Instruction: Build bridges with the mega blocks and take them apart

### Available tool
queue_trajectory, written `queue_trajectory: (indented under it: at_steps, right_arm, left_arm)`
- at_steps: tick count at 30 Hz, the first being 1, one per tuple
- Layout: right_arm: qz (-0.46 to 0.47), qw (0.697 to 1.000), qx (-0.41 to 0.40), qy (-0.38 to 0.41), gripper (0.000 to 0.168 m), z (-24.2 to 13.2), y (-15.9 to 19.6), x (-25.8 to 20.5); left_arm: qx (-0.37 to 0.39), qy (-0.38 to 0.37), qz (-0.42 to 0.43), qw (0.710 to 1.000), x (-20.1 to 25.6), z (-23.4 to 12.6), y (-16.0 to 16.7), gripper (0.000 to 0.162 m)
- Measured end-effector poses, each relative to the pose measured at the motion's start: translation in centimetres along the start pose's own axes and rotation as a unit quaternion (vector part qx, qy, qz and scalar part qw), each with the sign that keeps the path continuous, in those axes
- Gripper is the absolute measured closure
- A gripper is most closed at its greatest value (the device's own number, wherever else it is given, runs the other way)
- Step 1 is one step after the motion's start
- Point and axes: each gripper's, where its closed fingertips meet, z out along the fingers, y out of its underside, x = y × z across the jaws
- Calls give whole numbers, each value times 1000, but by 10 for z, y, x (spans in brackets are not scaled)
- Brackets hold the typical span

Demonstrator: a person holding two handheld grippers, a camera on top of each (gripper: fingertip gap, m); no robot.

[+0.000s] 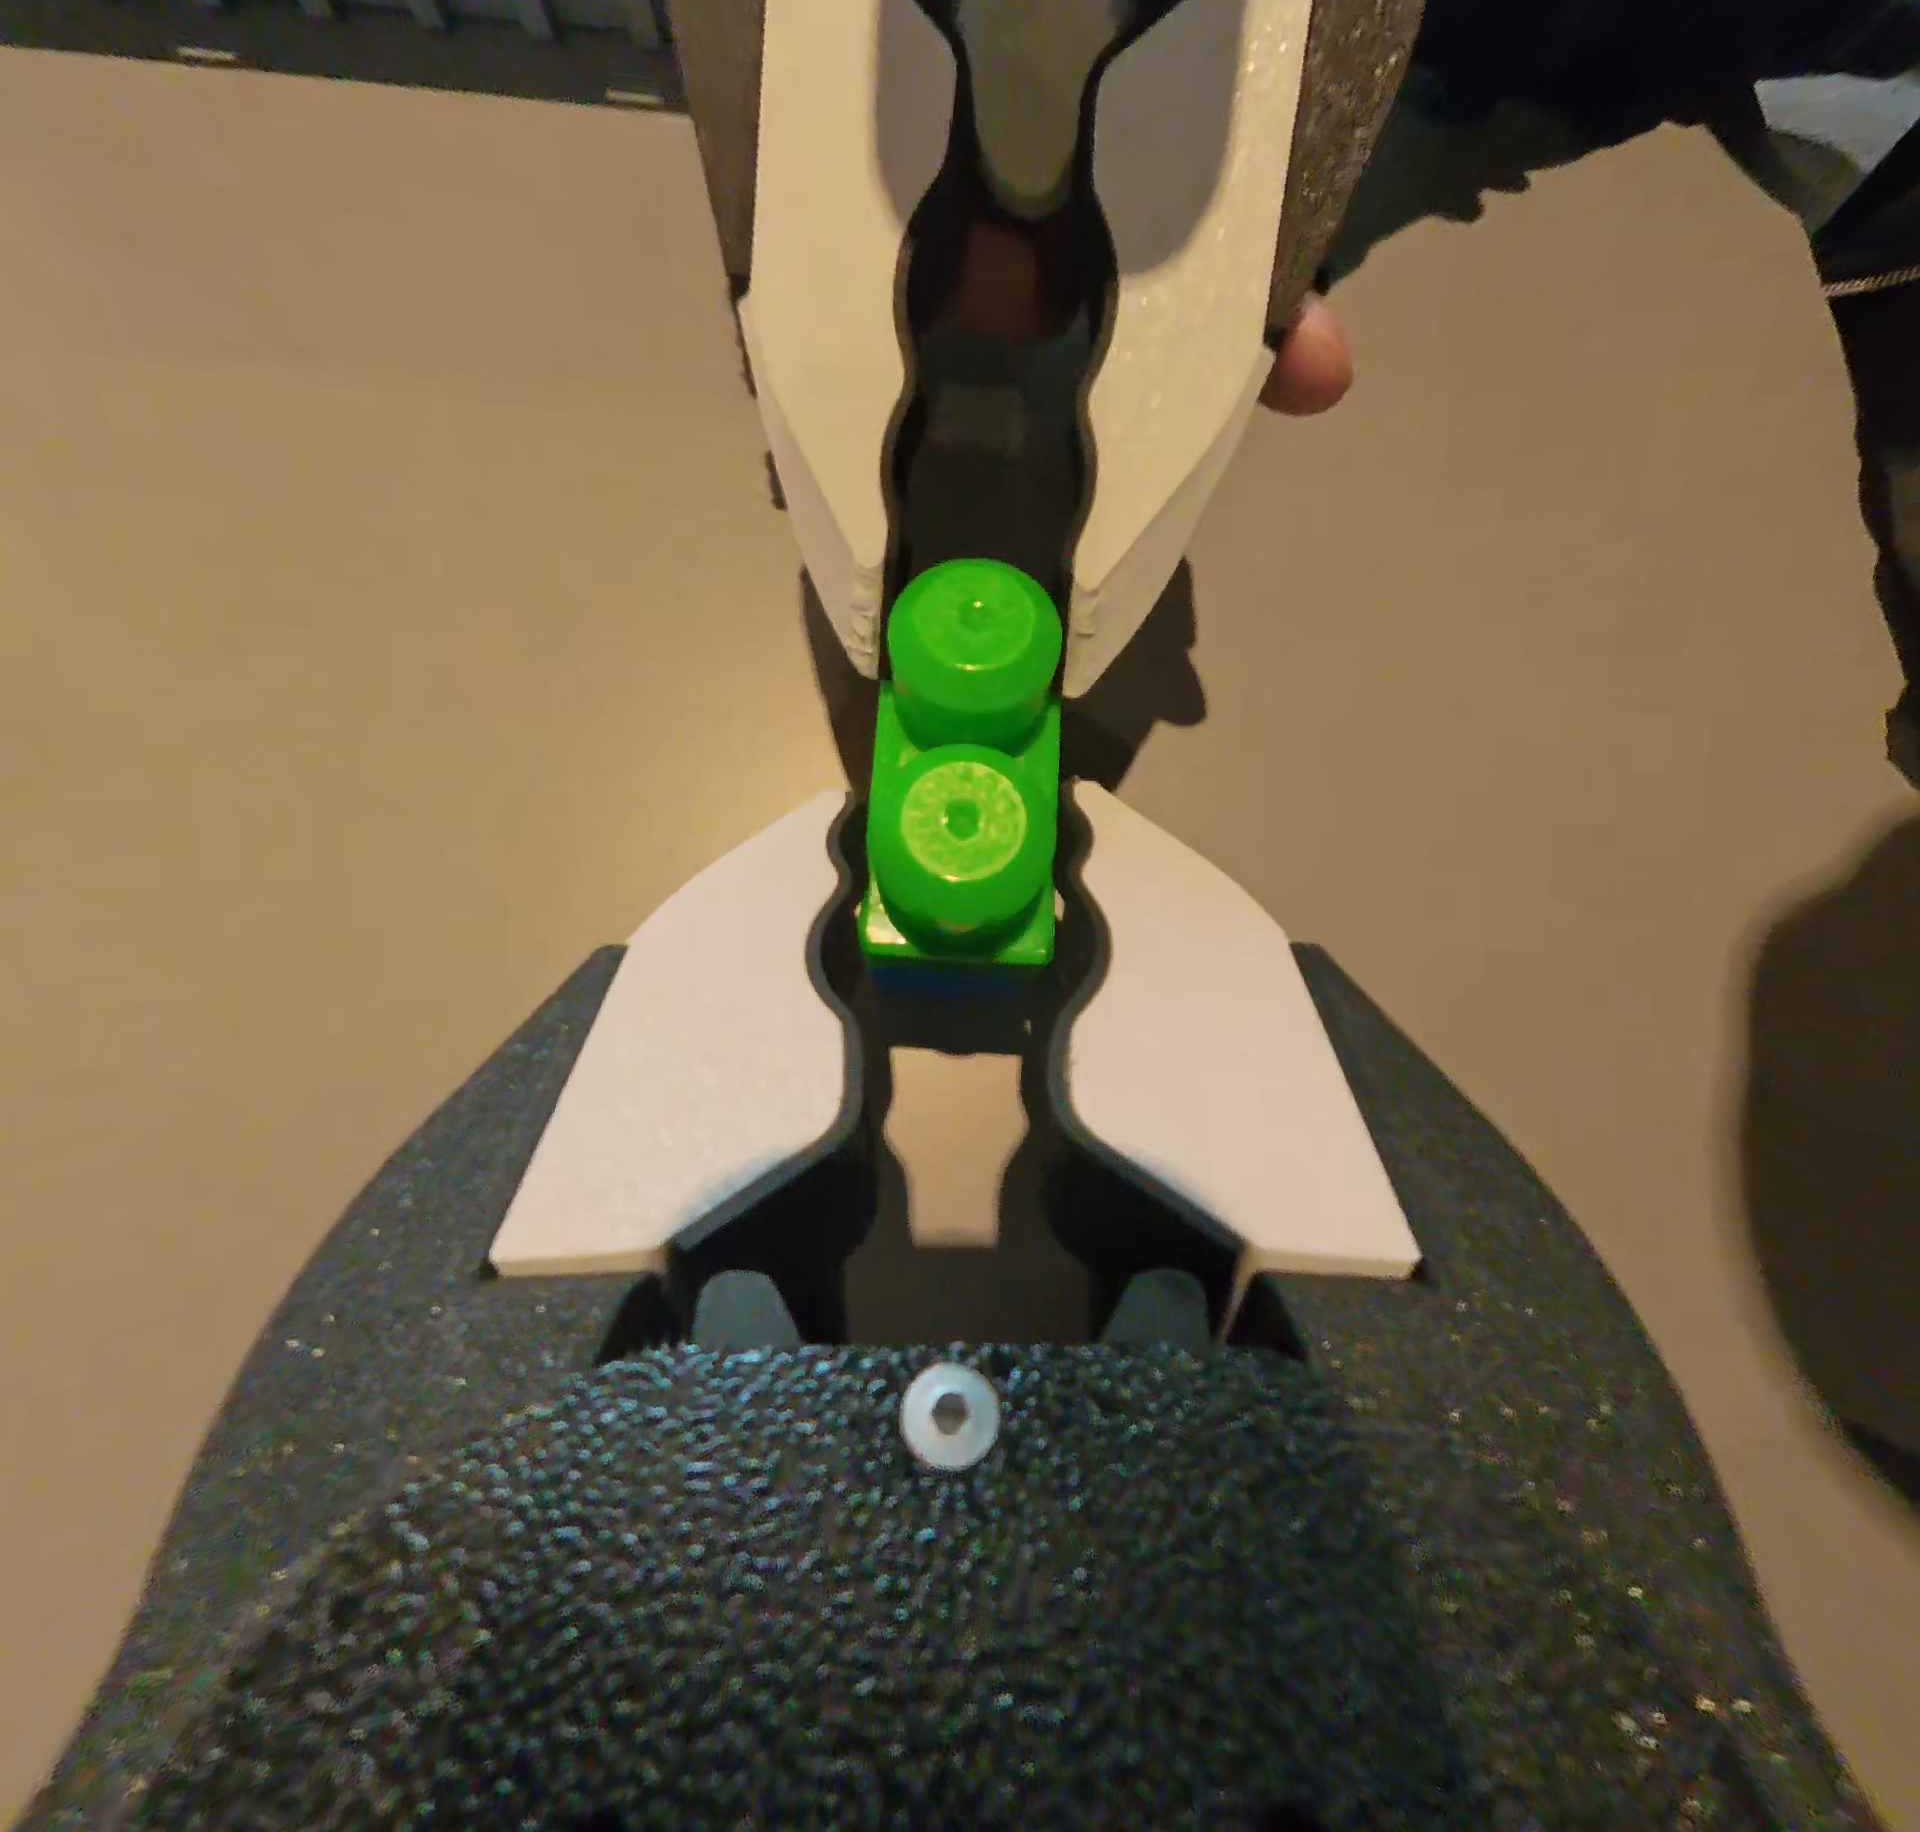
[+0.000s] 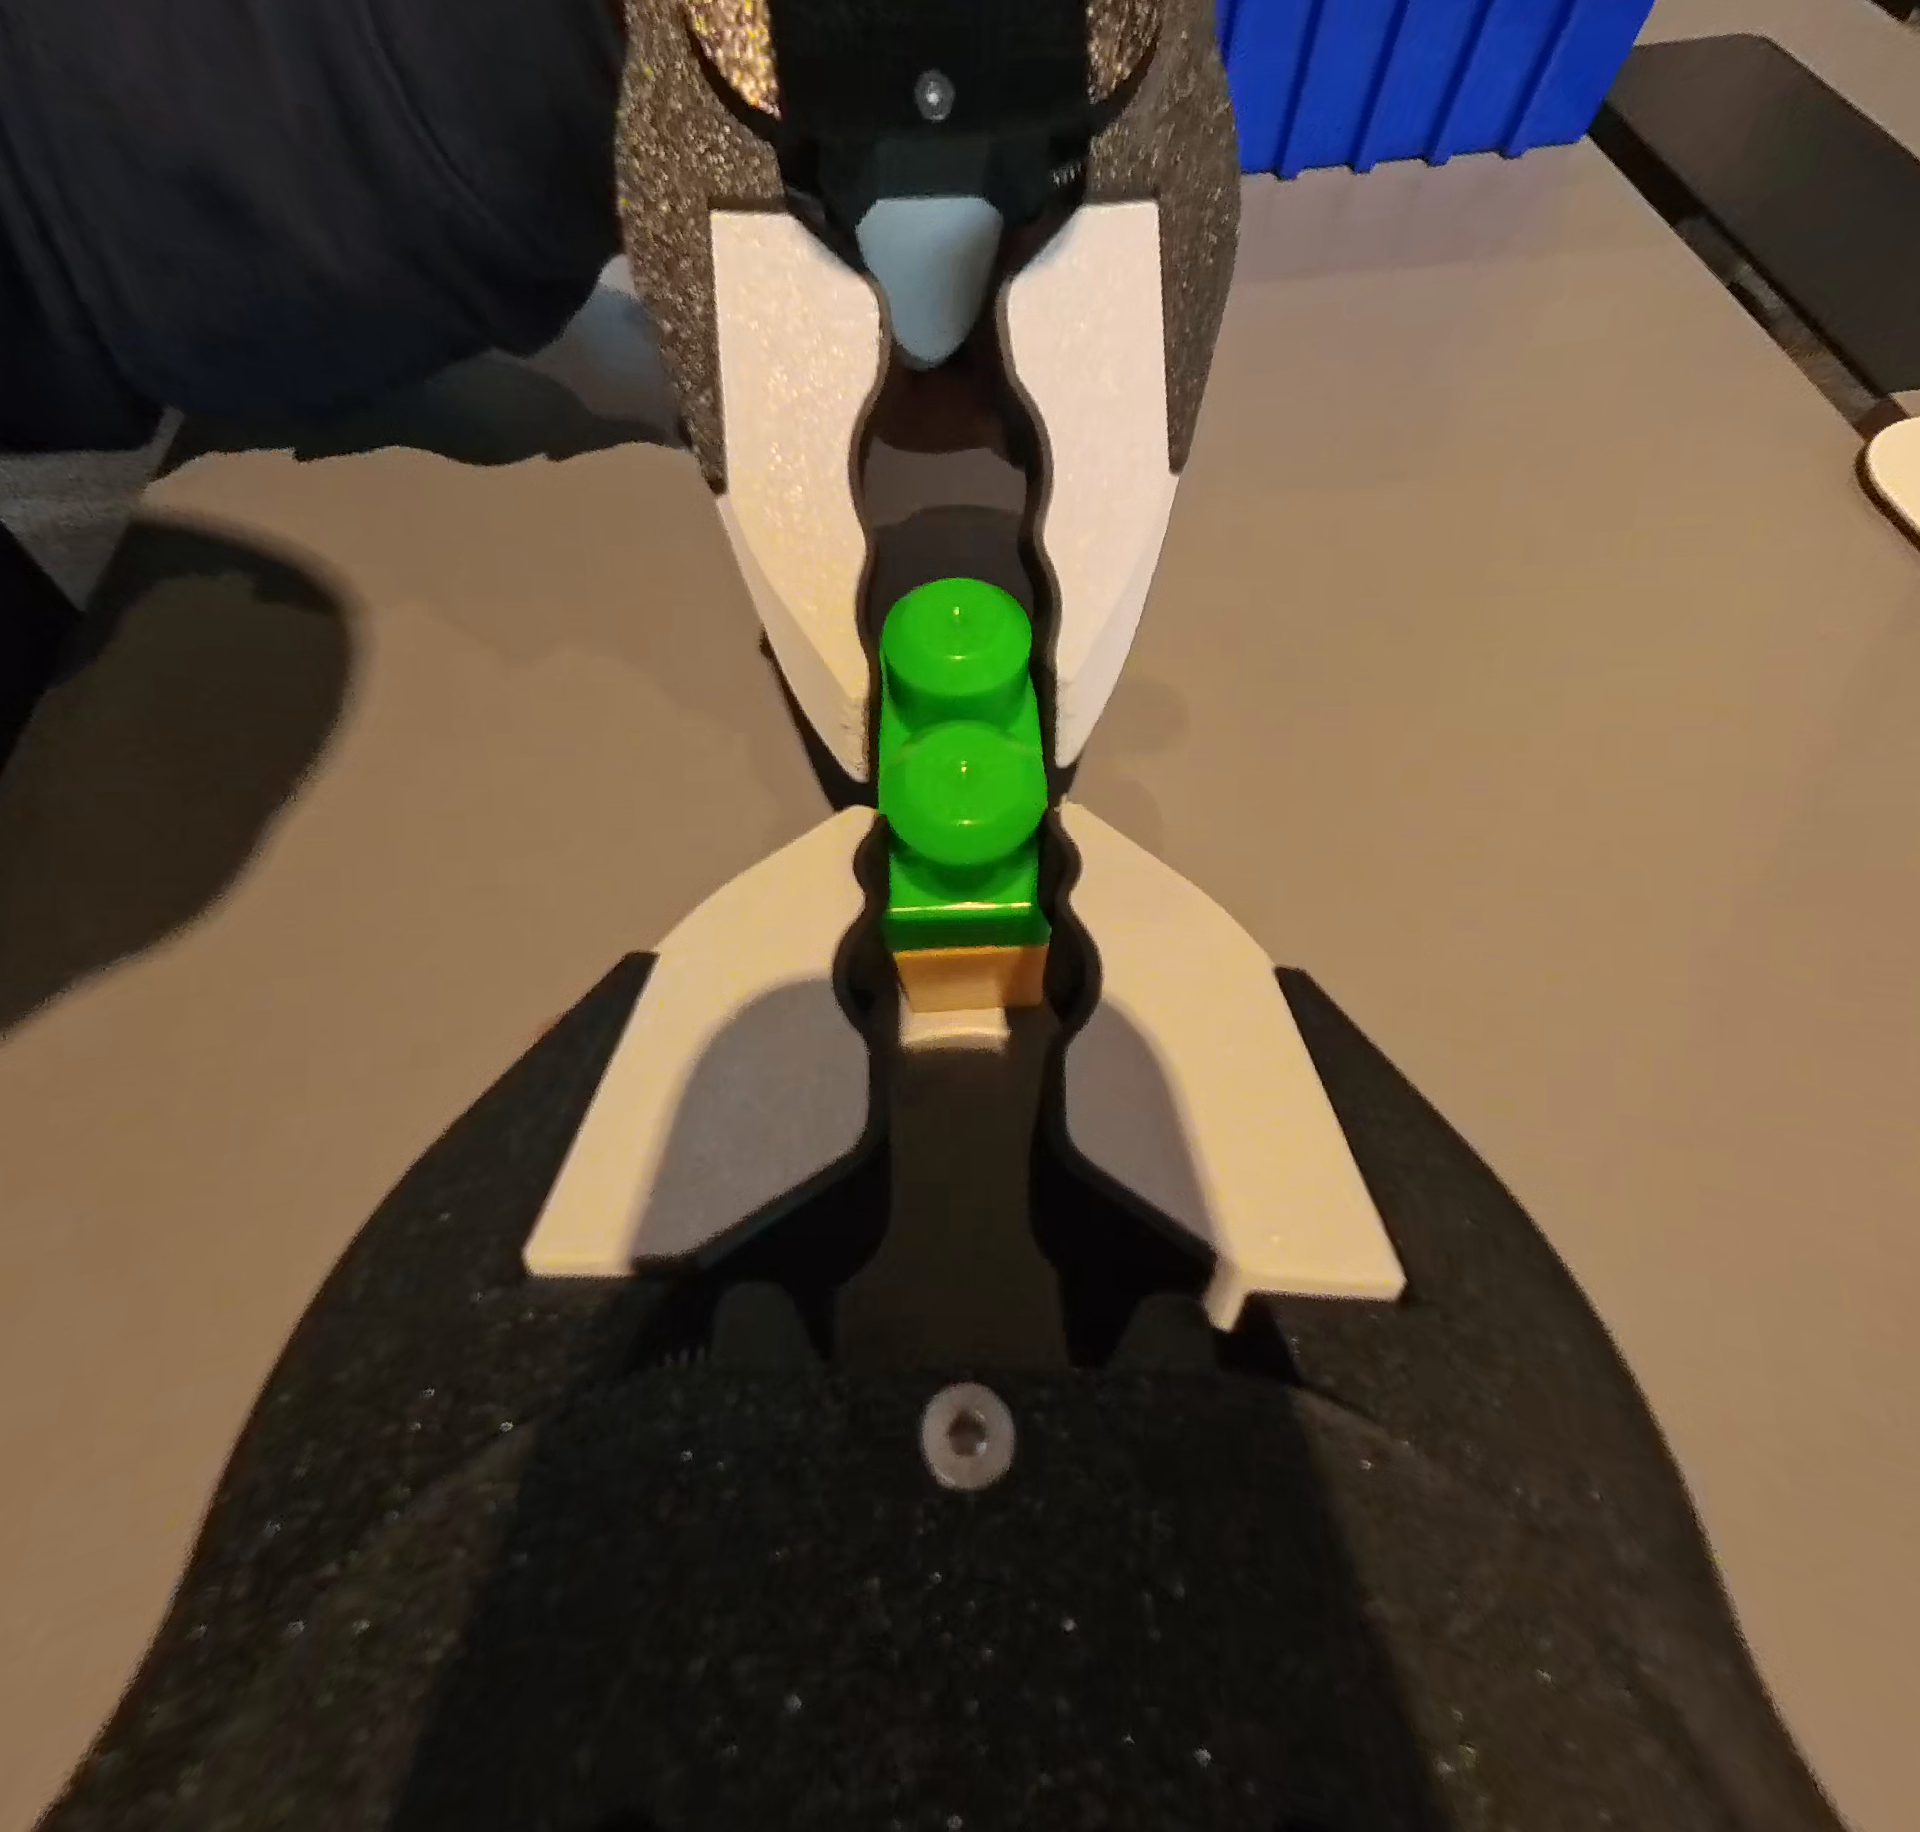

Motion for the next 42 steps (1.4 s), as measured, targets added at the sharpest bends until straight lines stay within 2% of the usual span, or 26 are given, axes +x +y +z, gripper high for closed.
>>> queue_trajectory:
  at_steps: [4, 8, 14, 17, 21, 25, 31, 34, 37, 42]
  right_arm:
    - [-1, 1000, -12, 5, 139, 1, 1, 0]
    - [7, 1000, -2, 4, 138, 3, 1, 0]
    - [11, 999, 36, -1, 139, 3, -2, -2]
    - [-2, 999, 42, -1, 139, 2, -2, -4]
    - [3, 998, 65, -12, 133, -3, -5, -7]
    - [8, 998, 56, -11, 125, -6, 0, -3]
    - [16, 1000, 8, -15, 110, 3, 19, 2]
    - [4, 1000, -14, -7, 118, 9, 24, 3]
    - [-32, 998, -56, 3, 130, 18, 32, 0]
    - [-42, 997, -62, 21, 131, 22, 32, 0]
  left_arm:
    - [49, 3, -17, 999, 0, 1, 0, 127]
    - [67, -7, -22, 997, 0, 1, -1, 127]
    - [111, -16, 7, 994, 4, -1, -2, 128]
    - [136, -17, 25, 990, 7, -12, -3, 128]
    - [196, -6, 8, 980, 4, -36, -10, 125]
    - [135, -16, 13, 991, -1, -25, 14, 121]
    - [77, 0, 11, 997, 2, -6, 29, 109]
    - [42, 1, 22, 999, 4, 3, 35, 113]
    - [4, -2, 41, 999, 6, 14, 39, 126]
    - [-8, -18, 51, 999, 4, 18, 40, 126]
